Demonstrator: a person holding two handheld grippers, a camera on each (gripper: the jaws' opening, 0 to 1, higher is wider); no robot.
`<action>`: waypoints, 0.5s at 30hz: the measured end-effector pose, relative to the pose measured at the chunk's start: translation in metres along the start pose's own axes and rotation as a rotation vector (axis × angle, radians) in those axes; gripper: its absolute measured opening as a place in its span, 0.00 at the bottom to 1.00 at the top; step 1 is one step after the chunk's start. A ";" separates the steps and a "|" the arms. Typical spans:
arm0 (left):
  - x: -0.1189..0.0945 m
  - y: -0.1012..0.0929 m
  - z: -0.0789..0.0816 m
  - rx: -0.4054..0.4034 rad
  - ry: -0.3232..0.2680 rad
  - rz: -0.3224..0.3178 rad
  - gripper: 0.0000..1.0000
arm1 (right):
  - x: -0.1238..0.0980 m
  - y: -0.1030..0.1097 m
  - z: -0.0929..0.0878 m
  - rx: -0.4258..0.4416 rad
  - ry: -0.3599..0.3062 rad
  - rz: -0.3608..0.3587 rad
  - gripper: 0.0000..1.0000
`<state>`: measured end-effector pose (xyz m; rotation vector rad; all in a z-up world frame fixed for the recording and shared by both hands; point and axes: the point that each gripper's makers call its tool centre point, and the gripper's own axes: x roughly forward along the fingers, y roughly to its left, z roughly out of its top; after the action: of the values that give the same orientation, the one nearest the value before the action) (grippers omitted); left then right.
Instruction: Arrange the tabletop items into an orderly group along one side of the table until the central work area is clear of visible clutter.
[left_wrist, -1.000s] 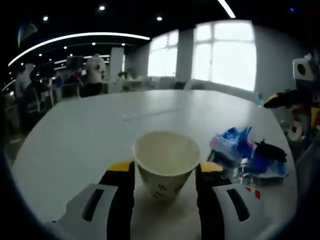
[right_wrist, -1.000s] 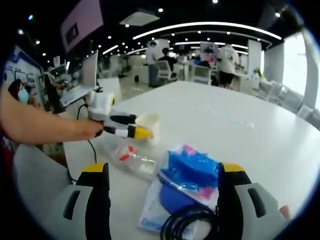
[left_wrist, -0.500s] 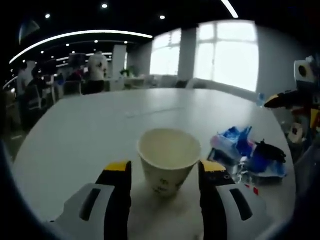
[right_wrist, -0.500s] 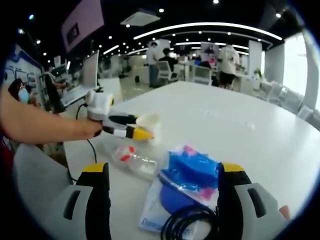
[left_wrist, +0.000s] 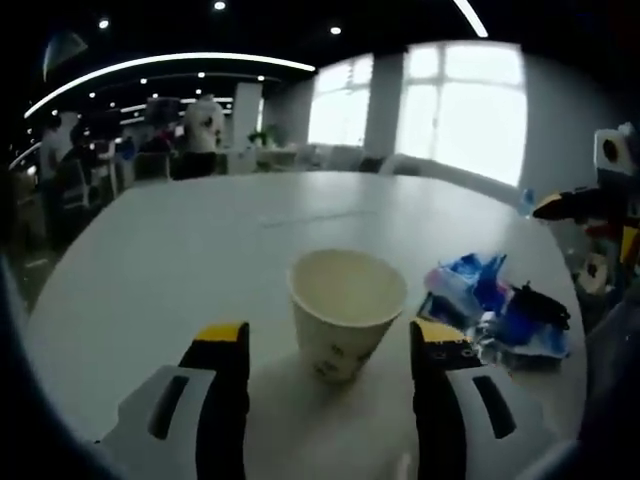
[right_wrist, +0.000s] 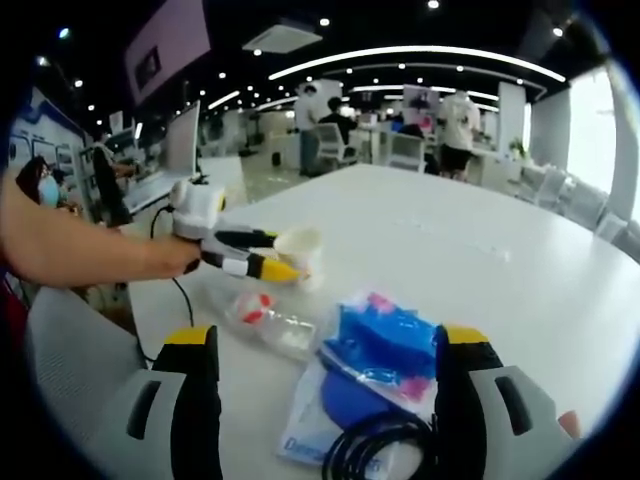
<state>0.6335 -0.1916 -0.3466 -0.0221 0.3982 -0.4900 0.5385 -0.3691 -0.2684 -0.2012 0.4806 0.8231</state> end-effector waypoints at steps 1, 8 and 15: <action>-0.001 -0.001 0.001 -0.001 -0.001 0.001 0.63 | 0.000 0.000 0.000 -0.001 -0.001 0.000 0.89; -0.006 -0.001 0.004 -0.008 0.000 0.005 0.68 | -0.001 0.001 0.001 -0.003 -0.006 0.002 0.89; -0.012 0.000 0.004 -0.029 0.004 0.012 0.72 | -0.002 0.003 0.003 -0.007 -0.010 0.006 0.89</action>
<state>0.6258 -0.1866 -0.3383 -0.0470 0.4092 -0.4722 0.5366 -0.3675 -0.2650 -0.2022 0.4693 0.8312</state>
